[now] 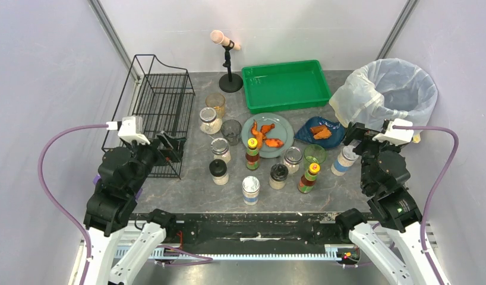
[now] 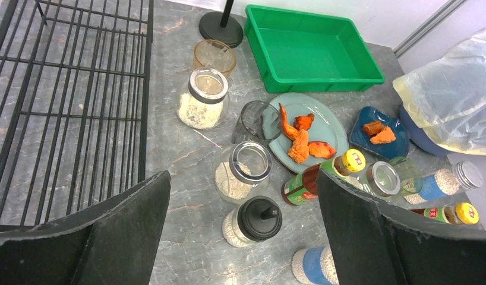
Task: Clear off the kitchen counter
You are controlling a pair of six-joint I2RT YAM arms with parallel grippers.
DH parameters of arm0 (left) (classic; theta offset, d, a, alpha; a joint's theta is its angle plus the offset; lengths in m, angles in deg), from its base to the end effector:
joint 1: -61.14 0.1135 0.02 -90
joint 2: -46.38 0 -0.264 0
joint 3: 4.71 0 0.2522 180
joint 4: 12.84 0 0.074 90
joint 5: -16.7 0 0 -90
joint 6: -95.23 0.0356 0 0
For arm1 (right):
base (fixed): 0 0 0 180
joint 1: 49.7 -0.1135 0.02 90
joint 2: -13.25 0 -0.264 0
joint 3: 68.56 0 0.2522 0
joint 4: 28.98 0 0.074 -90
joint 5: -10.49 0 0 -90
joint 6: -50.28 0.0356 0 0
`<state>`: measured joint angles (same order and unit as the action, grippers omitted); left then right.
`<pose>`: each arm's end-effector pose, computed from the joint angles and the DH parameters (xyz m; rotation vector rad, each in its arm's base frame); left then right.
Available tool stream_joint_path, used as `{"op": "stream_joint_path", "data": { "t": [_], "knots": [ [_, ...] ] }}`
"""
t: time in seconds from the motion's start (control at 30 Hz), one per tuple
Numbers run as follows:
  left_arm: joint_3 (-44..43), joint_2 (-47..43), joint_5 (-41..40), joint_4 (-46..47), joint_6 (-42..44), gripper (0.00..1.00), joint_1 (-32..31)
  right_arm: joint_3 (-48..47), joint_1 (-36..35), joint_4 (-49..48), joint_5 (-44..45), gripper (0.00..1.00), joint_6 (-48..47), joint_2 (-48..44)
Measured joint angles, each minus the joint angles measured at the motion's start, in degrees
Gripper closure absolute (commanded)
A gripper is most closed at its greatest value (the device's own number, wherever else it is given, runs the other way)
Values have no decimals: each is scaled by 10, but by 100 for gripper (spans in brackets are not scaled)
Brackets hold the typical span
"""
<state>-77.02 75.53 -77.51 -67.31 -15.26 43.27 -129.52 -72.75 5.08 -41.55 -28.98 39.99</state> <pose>0.0777 -0.0223 0.3931 -0.0946 1.7842 -0.4190 0.0958 0.0170 0.3744 0.3496 1.5294 -0.0559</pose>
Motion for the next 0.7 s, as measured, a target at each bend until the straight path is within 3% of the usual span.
{"op": "stream_joint_path", "data": {
  "t": [0.33,0.7],
  "knots": [
    [-20,57,19,-9,-26,0,0,2,0,1,-8,2,16,-7],
    [-68,193,129,8,-72,1,-15,21,0,-5,-23,2,17,15]
  ]
}}
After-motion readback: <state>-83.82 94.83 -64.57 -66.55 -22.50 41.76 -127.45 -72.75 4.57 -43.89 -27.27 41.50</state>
